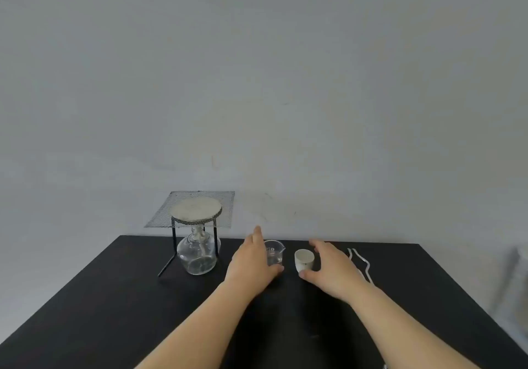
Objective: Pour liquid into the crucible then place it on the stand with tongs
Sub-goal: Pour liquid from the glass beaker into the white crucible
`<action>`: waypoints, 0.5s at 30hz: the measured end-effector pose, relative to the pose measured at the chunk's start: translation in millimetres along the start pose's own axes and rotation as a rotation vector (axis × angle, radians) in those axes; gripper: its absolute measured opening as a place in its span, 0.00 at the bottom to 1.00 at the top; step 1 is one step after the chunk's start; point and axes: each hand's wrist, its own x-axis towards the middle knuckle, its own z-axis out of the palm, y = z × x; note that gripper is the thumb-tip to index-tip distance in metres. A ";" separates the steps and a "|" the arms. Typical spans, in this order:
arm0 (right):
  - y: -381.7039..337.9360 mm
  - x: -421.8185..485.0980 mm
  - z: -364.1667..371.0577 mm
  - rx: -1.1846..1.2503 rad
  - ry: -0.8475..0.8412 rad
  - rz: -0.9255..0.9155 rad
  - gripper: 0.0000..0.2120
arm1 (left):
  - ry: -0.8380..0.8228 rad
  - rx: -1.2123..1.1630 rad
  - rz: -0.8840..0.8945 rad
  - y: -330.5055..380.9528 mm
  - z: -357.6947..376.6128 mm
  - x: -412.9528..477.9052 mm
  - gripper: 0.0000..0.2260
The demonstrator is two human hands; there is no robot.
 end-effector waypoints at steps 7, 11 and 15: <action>2.2 13.9 17.7 0.054 0.005 0.005 0.36 | -0.026 -0.263 -0.131 -16.0 14.3 14.6 0.38; 4.6 19.9 20.8 0.055 0.024 0.001 0.34 | -0.023 -0.351 -0.152 -22.5 19.2 19.8 0.34; 6.8 21.7 23.3 0.058 0.053 -0.010 0.32 | -0.024 -0.390 -0.144 -25.0 21.9 20.4 0.28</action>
